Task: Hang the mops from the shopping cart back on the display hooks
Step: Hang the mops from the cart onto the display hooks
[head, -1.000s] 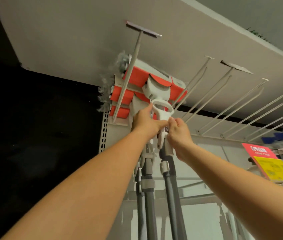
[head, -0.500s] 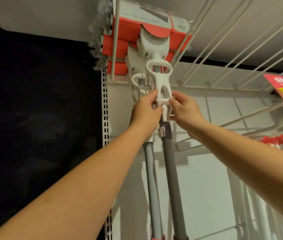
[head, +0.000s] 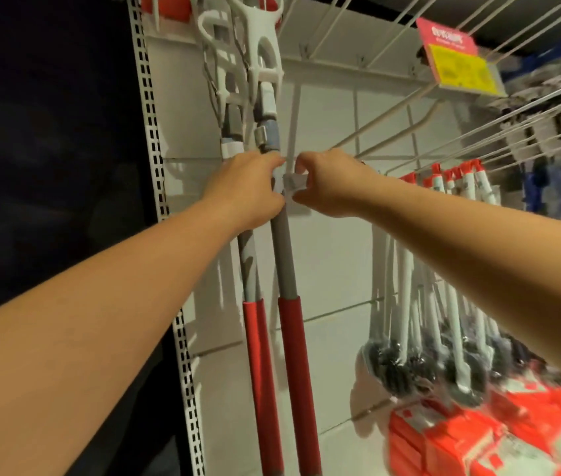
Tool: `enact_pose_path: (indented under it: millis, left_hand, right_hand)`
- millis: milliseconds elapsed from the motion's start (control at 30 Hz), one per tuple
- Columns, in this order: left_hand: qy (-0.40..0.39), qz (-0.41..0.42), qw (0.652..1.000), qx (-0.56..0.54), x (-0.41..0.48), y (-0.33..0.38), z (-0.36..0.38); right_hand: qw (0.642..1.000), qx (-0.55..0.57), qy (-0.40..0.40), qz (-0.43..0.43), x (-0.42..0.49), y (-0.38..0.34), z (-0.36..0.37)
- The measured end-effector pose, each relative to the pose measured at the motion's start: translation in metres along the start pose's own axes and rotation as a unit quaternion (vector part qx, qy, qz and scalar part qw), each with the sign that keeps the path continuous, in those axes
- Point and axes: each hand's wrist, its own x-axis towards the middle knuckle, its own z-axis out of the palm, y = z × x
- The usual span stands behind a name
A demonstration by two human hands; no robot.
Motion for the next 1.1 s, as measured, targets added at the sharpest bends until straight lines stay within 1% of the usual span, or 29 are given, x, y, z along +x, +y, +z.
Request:
enact_pose_path:
  millis: [67, 133, 200, 267, 333, 433, 533, 600, 667, 767, 833, 1000, 1100]
  left_hand:
    - [-0.047, 0.008, 0.998, 0.04, -0.011, 0.001, 0.005]
    - [-0.1, 0.017, 0.994, 0.045, -0.023, 0.002, 0.009]
    - [-0.126, 0.035, 0.991, 0.036, -0.034, 0.003, 0.006]
    - [-0.151, 0.061, 0.986, 0.027, -0.047, 0.007, 0.001]
    - [-0.169, 0.091, 0.981, 0.031, -0.063, 0.011, -0.002]
    - [-0.201, 0.131, 0.971, 0.009, -0.092, 0.019, -0.001]
    - [-0.227, 0.167, 0.959, -0.022, -0.122, 0.03, -0.006]
    - [-0.241, 0.179, 0.951, -0.069, -0.148, 0.039, -0.013]
    - [-0.267, 0.189, 0.936, -0.131, -0.176, 0.052, -0.017]
    - [-0.319, 0.214, 0.9, -0.206, -0.213, 0.072, -0.02]
    - [-0.339, 0.226, 0.881, -0.24, -0.235, 0.082, -0.025]
    - [-0.349, 0.254, 0.854, -0.289, -0.293, 0.102, -0.04]
    - [-0.377, 0.267, 0.834, -0.301, -0.332, 0.114, -0.052]
  right_hand:
    - [0.998, -0.05, -0.037, 0.016, -0.017, -0.001, -0.005]
    - [0.993, -0.081, -0.071, 0.045, -0.034, -0.003, -0.006]
    - [0.983, -0.112, -0.117, 0.082, -0.051, -0.007, -0.006]
    - [0.967, -0.122, -0.182, 0.133, -0.07, -0.013, -0.008]
    - [0.954, -0.119, -0.215, 0.173, -0.094, -0.021, -0.012]
    - [0.942, -0.143, -0.226, 0.205, -0.141, -0.037, -0.021]
    - [0.912, -0.187, -0.249, 0.269, -0.196, -0.053, -0.034]
    - [0.887, -0.219, -0.259, 0.314, -0.232, -0.064, -0.046]
    - [0.869, -0.233, -0.258, 0.353, -0.264, -0.075, -0.058]
    - [0.855, -0.21, -0.25, 0.404, -0.305, -0.096, -0.076]
    - [0.85, -0.195, -0.243, 0.425, -0.329, -0.11, -0.09]
    - [0.819, -0.202, -0.225, 0.487, -0.382, -0.146, -0.121]
    - [0.804, -0.188, -0.234, 0.514, -0.406, -0.171, -0.14]
